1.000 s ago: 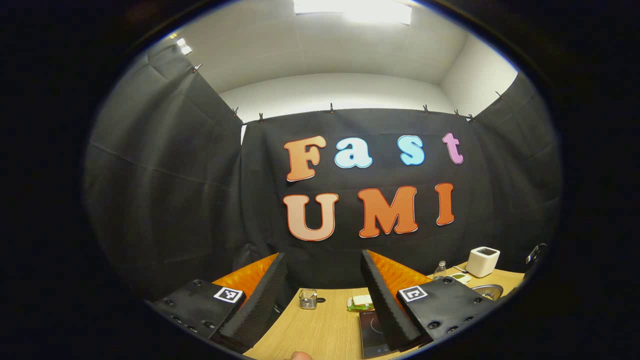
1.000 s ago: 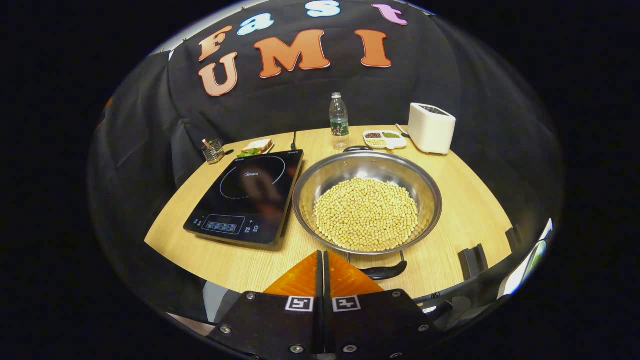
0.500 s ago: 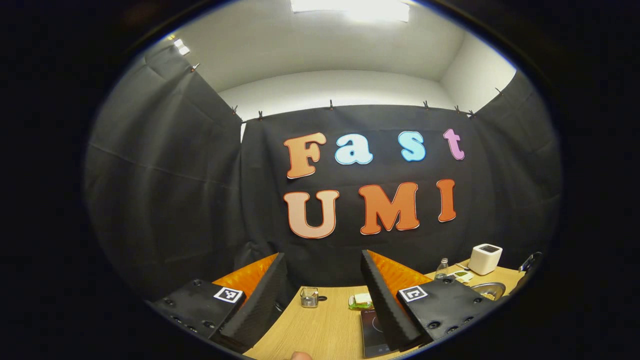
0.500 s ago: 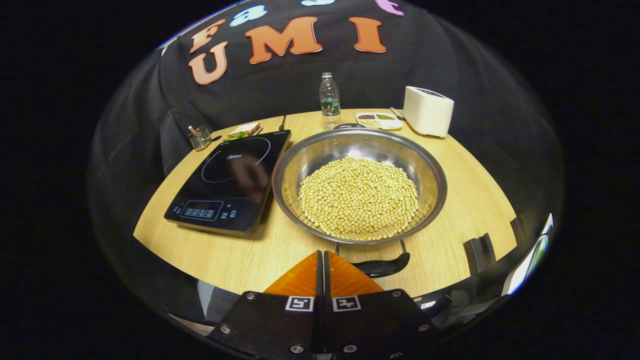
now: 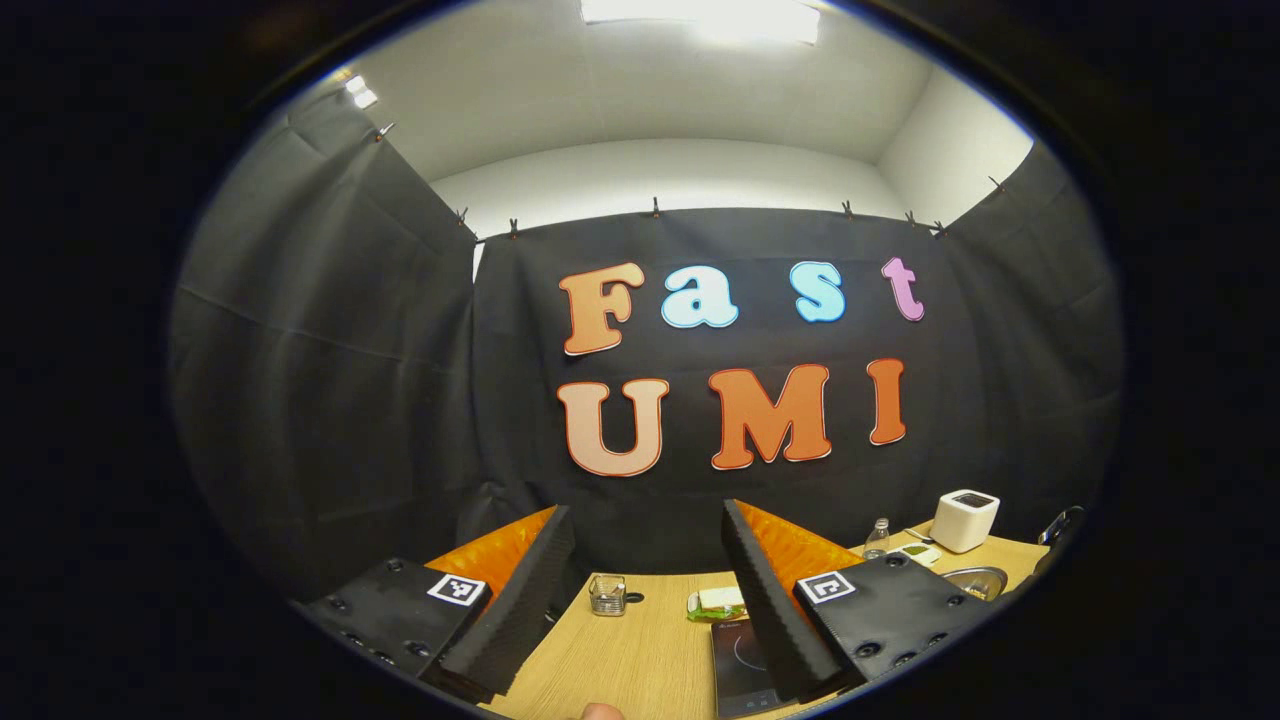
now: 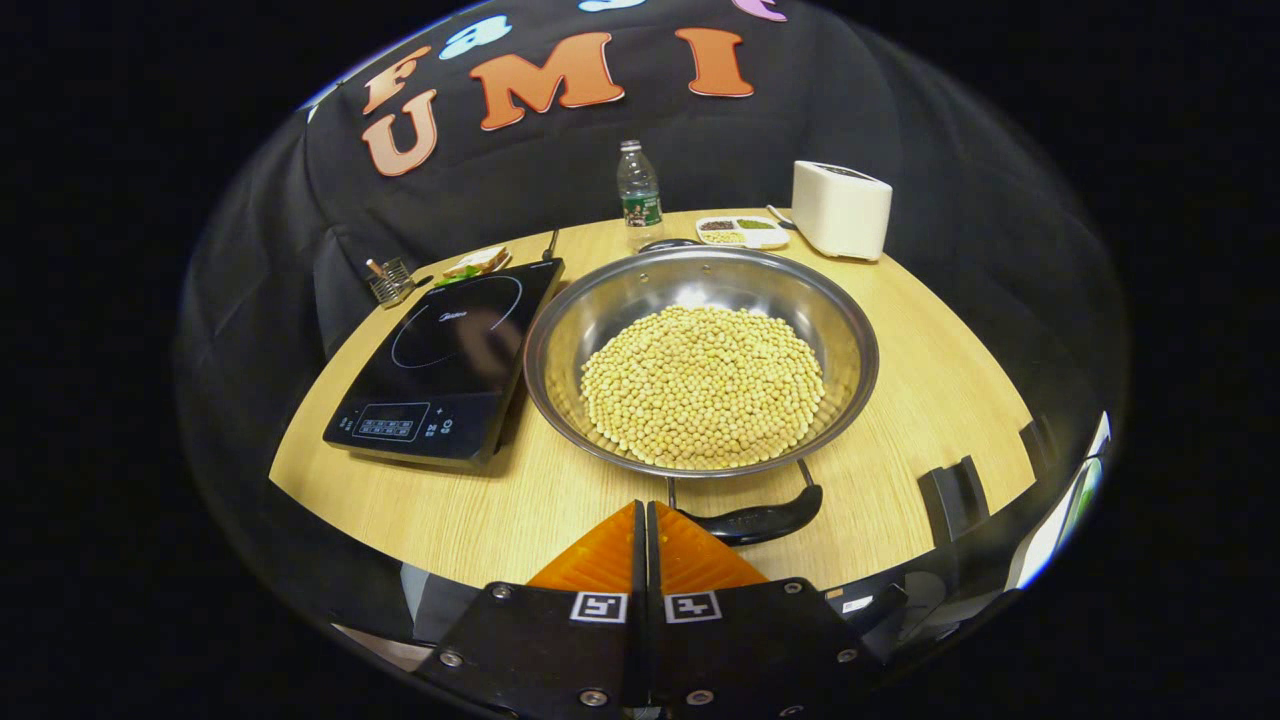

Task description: First push the handle of the pot to place it horizontally, then grasp the pot with both hands and set it on the induction cooktop.

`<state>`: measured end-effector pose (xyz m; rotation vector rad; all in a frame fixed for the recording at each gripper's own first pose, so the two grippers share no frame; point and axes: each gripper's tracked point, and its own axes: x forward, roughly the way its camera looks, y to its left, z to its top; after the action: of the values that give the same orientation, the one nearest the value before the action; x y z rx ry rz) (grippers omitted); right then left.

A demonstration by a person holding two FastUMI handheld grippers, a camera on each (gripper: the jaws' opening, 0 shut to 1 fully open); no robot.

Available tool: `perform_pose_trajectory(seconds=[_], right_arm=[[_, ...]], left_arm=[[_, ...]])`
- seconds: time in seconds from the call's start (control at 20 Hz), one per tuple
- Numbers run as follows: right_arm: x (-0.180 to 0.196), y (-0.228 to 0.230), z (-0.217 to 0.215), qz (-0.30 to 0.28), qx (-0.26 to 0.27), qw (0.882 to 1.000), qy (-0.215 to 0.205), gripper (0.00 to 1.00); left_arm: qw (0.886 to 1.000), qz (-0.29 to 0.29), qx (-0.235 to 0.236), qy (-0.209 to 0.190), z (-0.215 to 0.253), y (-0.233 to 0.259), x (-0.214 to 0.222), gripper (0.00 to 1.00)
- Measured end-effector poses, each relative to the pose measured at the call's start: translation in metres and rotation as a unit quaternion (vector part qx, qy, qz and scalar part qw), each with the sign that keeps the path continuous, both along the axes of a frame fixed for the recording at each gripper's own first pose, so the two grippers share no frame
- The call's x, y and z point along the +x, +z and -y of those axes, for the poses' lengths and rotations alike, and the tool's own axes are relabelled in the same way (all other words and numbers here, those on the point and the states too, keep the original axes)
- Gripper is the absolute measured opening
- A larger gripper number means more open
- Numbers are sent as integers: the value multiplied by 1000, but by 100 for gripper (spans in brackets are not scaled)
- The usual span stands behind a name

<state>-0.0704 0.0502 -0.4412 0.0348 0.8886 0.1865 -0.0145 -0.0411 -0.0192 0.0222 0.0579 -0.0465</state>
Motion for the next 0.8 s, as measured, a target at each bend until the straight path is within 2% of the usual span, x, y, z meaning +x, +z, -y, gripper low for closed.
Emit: perform_pose_trajectory(seconds=[0.35, 0.8], right_arm=[[8, -1, 33, -3, 0, 999, -40, 0], [26, -3, 70, -3, -10, 997, -70, 0]], left_arm=[[1000, 3, -2, -5, 6, 3, 1, 99], [1000, -1, -3, -6, 15, 0, 8, 98]])
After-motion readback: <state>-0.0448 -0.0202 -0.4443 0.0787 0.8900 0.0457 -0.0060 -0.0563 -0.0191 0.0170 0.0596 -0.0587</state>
